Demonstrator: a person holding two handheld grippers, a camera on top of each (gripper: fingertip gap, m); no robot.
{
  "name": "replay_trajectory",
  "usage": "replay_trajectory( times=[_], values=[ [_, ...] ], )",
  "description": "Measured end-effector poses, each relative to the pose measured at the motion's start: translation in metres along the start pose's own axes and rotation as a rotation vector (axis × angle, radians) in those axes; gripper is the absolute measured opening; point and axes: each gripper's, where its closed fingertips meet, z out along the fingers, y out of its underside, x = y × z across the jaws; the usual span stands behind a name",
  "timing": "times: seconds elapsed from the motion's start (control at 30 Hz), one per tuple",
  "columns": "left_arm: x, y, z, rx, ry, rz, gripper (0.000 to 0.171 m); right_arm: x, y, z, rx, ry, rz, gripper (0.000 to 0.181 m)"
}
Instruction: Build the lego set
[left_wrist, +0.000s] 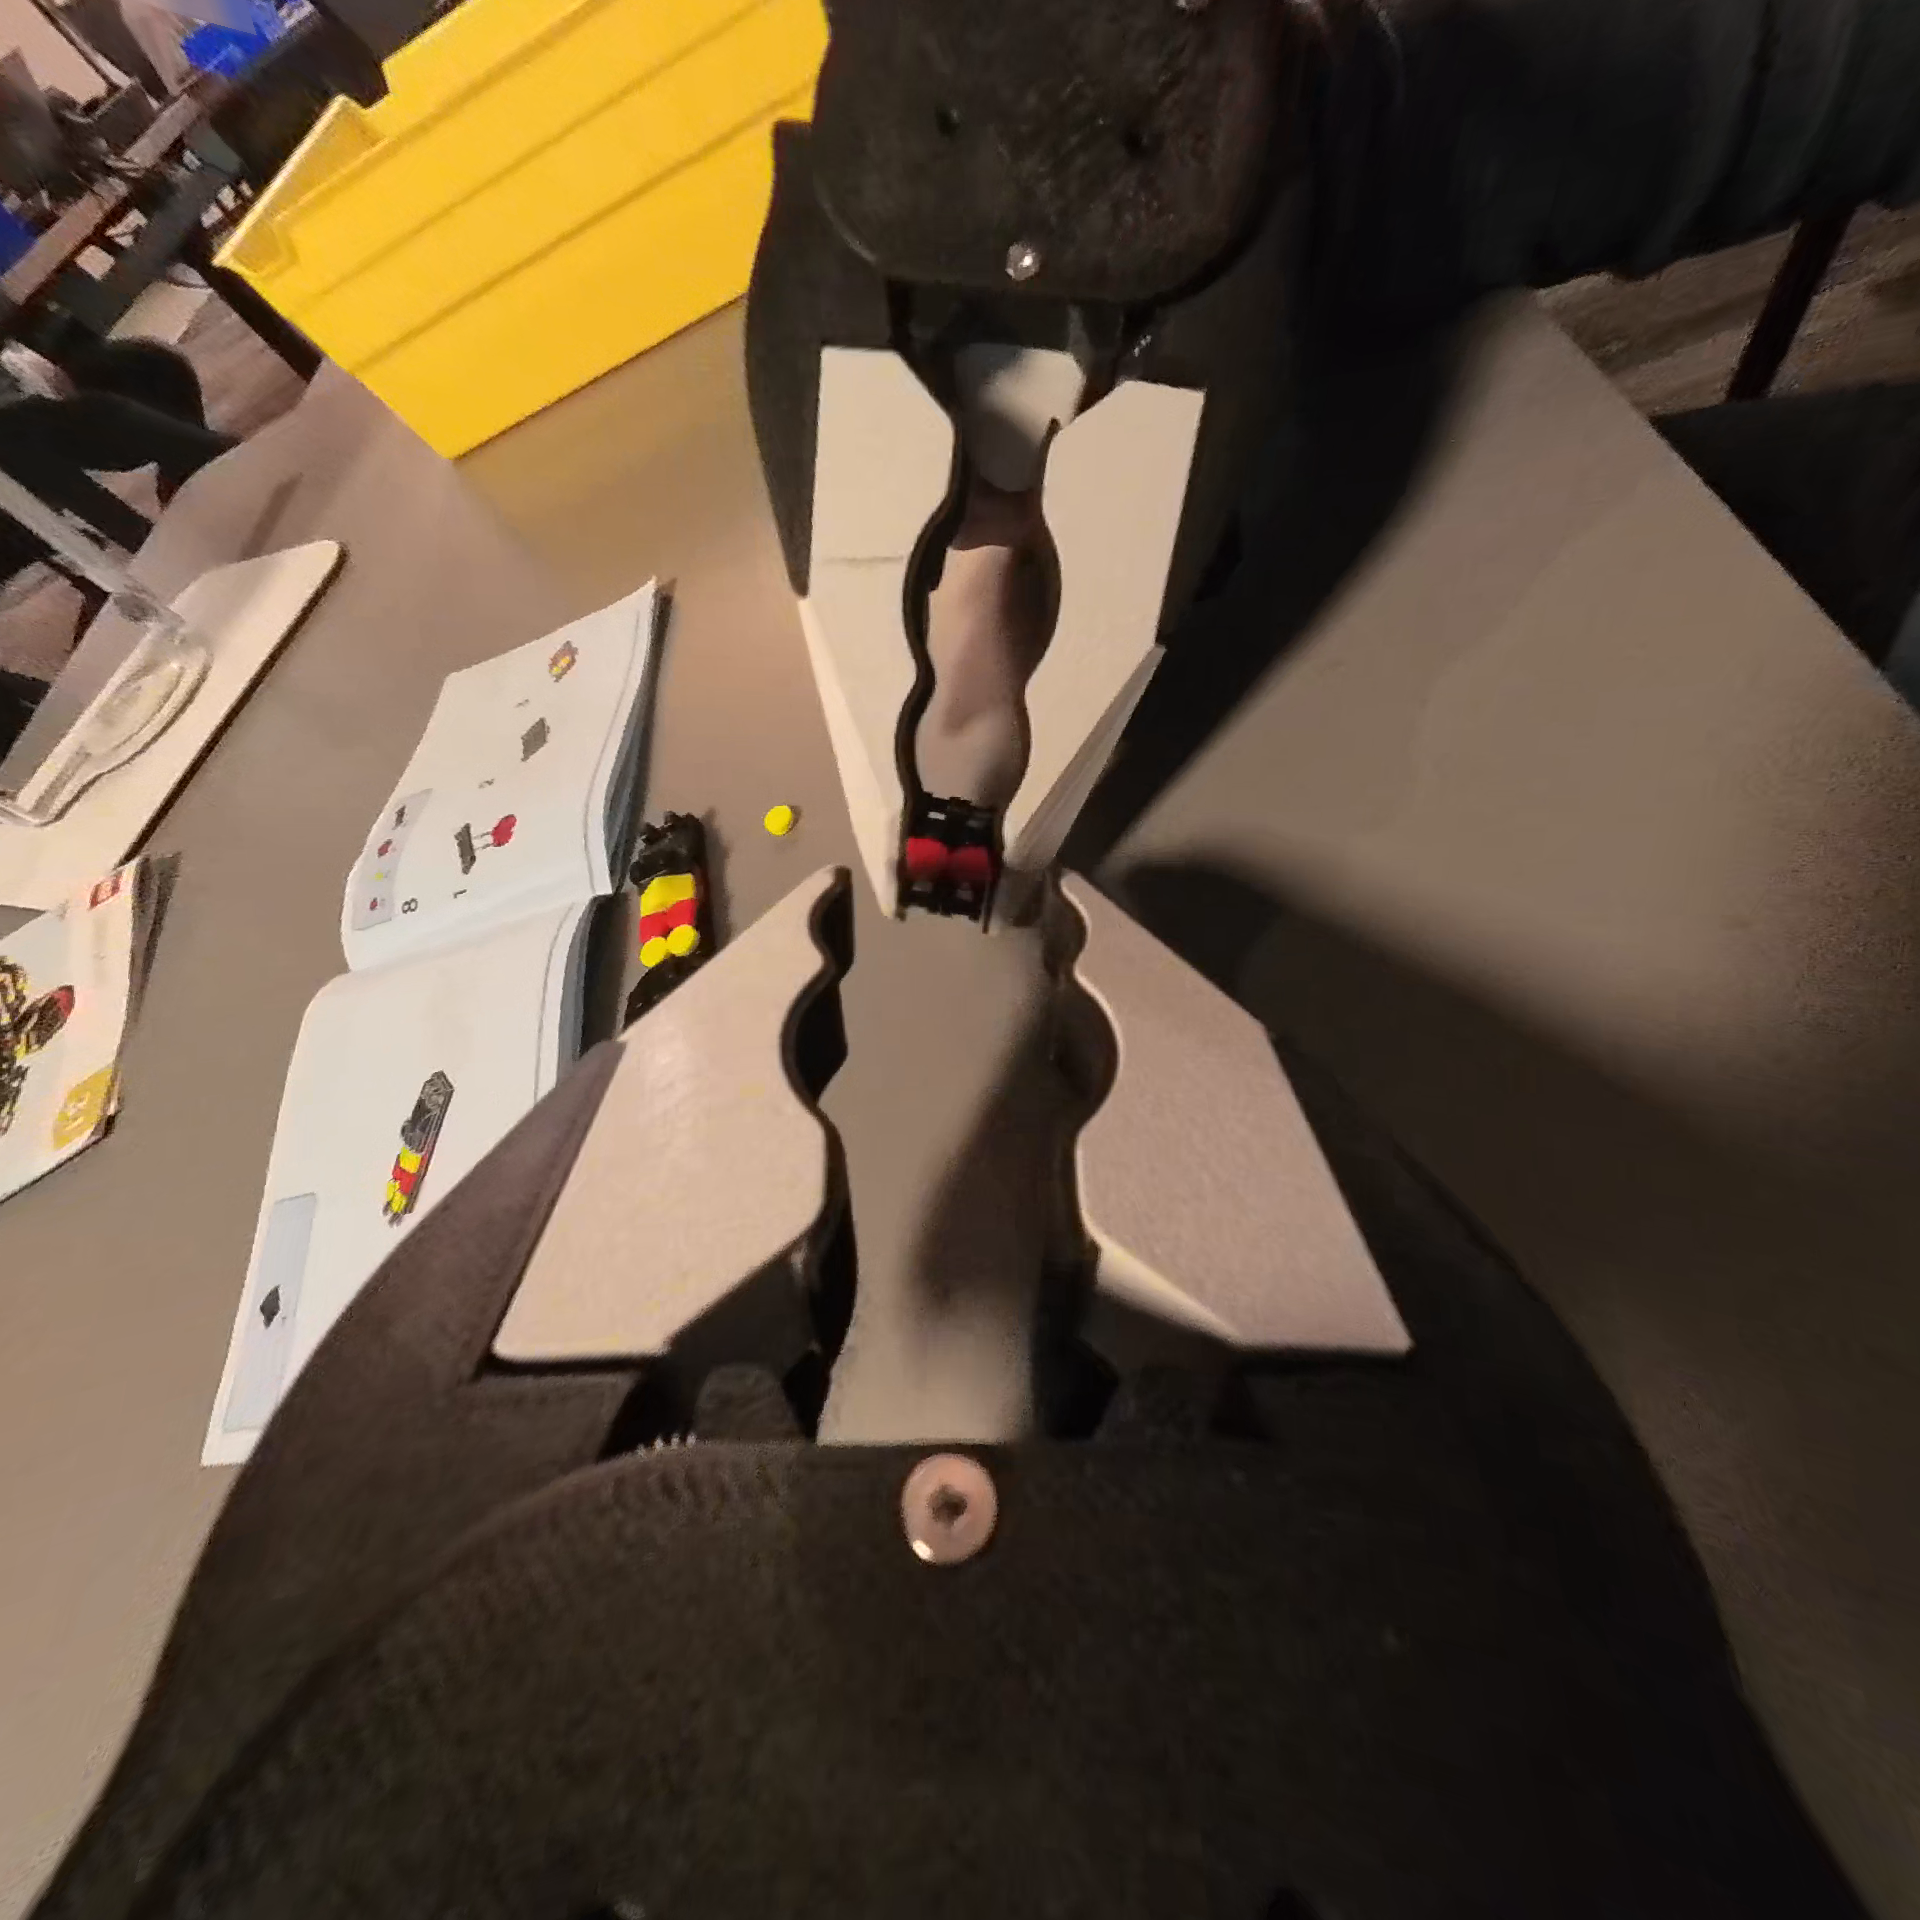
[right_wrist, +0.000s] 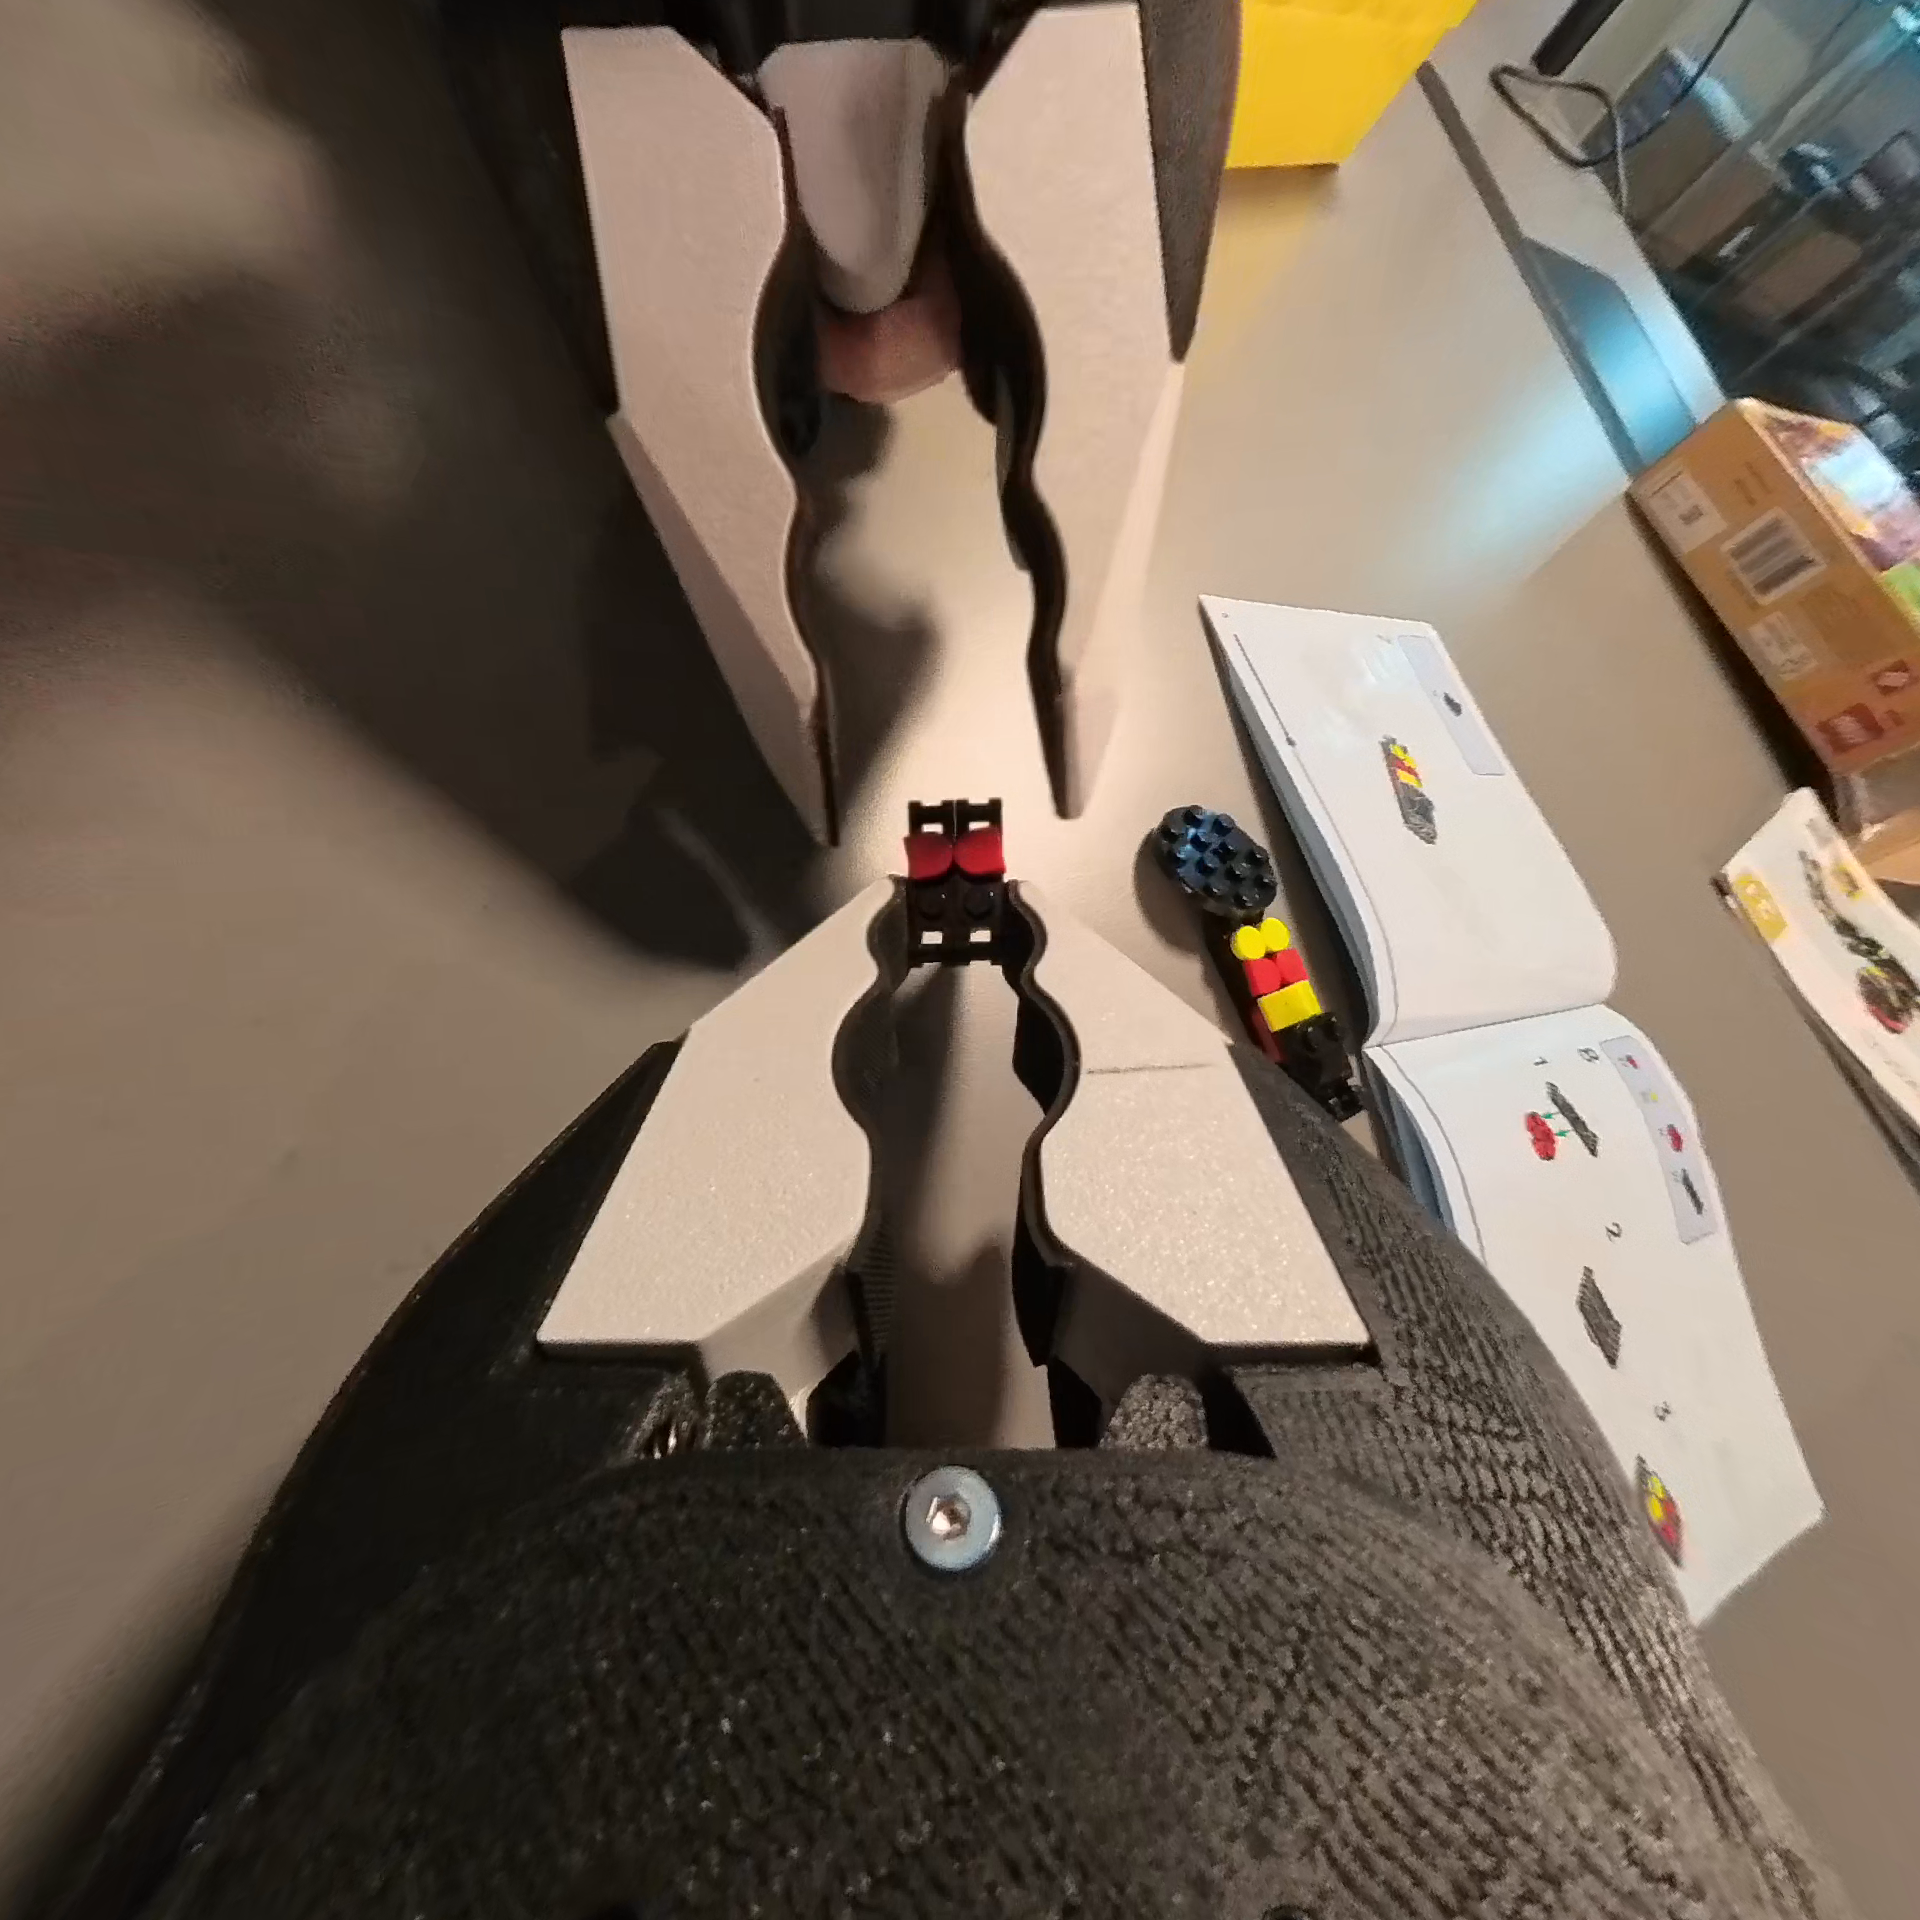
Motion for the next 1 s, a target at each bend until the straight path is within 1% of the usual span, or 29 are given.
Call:
replay_trajectory(
  times=[0.07,0.13,0.17,0.27,0.3,0.33,0.37,0.4,0.53,0.6,0.67,0.7,0.77,0.83,0.9,0.97,1.0],
  values=[
    [0.002,0.003,0.002,-0.022,0.004,0.023,0.035,-0.001,-0.002,-0.001,0.019,0.001,-0.013,0.015],
    [0.006,0.006,0.005,-0.047,0.009,0.057,0.028,-0.002,-0.006,-0.004,0.047,-0.010,-0.020,0.015],
    [0.004,0.006,0.006,-0.048,-0.011,0.069,0.023,-0.002,-0.006,-0.004,0.050,-0.013,-0.015,0.015],
    [0.003,0.005,0.005,-0.034,-0.019,0.076,0.023,-0.002,-0.007,-0.005,0.058,-0.017,-0.009,0.015],
    [0.001,0.002,0.004,-0.020,-0.035,0.074,0.026,-0.002,-0.007,-0.006,0.063,-0.022,-0.004,0.015],
    [0.001,0.001,0.004,-0.009,-0.039,0.072,0.026,-0.002,-0.008,-0.006,0.068,-0.025,0.000,0.015],
    [0.002,0.001,0.004,-0.010,-0.031,0.071,0.021,-0.002,-0.008,-0.007,0.069,-0.028,0.001,0.015],
    [0.000,0.001,0.004,-0.011,-0.045,0.065,0.016,-0.003,-0.008,-0.006,0.069,-0.030,-0.005,0.015],
    [-0.002,-0.002,0.004,0.006,-0.046,0.037,0.016,0.001,-0.012,-0.010,0.106,0.009,-0.015,0.016],
    [-0.008,-0.004,0.002,0.019,-0.073,-0.010,0.015,0.010,-0.015,-0.016,0.145,0.050,0.025,0.018],
    [-0.018,-0.001,0.000,0.016,-0.104,-0.064,0.015,0.026,-0.011,-0.026,0.167,0.108,0.121,0.027],
    [-0.022,-0.001,-0.001,0.023,-0.114,-0.097,0.015,0.036,-0.005,-0.030,0.156,0.135,0.187,0.031],
    [-0.024,0.000,-0.002,0.027,-0.097,-0.163,0.015,0.052,0.016,-0.035,0.085,0.171,0.336,0.022],
    [-0.024,0.003,-0.001,0.014,-0.078,-0.209,0.016,0.056,0.031,-0.032,0.017,0.138,0.462,0.014],
    [-0.023,0.005,0.000,0.002,-0.065,-0.235,0.016,0.054,0.040,-0.026,-0.041,0.101,0.513,0.013],
    [-0.022,0.006,0.000,-0.005,-0.056,-0.244,0.016,0.051,0.049,-0.018,-0.120,0.079,0.523,0.018],
    [-0.021,0.007,0.000,-0.008,-0.050,-0.242,0.016,0.050,0.050,-0.016,-0.134,0.073,0.512,0.020]
  ],
)
